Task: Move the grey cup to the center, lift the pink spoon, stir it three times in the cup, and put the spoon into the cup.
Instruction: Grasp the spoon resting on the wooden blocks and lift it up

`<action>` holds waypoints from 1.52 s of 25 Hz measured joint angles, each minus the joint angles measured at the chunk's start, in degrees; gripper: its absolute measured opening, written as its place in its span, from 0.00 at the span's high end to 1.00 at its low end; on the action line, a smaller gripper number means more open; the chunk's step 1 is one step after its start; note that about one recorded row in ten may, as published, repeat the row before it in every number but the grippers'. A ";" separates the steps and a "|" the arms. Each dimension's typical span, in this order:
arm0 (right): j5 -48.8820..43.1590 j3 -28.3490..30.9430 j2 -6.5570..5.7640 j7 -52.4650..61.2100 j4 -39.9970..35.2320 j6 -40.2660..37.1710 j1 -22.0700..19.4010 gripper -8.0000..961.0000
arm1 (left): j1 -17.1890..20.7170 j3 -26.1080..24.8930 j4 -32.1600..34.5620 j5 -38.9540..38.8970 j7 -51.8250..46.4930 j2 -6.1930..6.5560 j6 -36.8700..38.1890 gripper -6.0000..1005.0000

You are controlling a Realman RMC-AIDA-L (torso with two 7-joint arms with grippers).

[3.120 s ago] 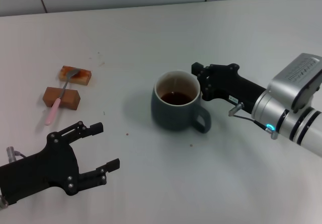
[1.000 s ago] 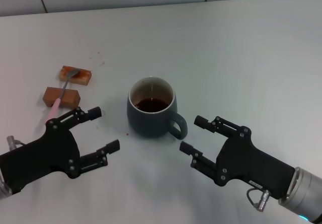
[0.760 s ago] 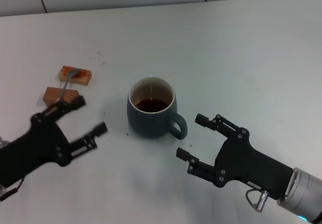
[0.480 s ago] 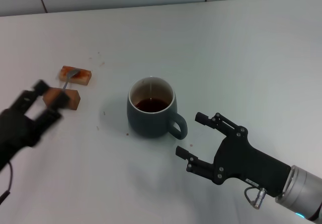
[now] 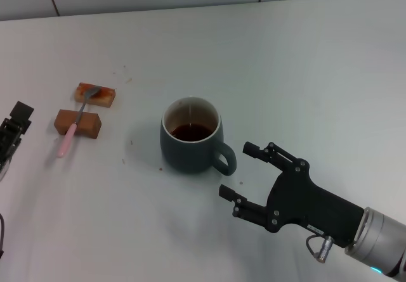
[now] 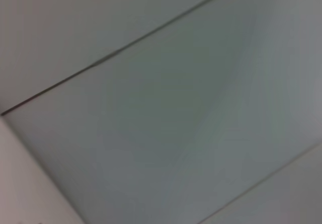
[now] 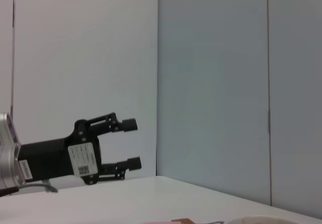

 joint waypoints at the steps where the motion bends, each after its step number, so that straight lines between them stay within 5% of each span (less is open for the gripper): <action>1: 0.00 -0.01 0.00 0.01 0.00 0.01 0.03 0.16 | 0.14 -0.32 -0.59 0.00 -0.85 -0.01 -0.40 0.19; 38: -0.17 0.16 -0.14 1.14 0.53 2.02 0.35 0.16 | 1.13 -0.98 -3.80 0.12 -5.99 -0.06 -11.37 0.19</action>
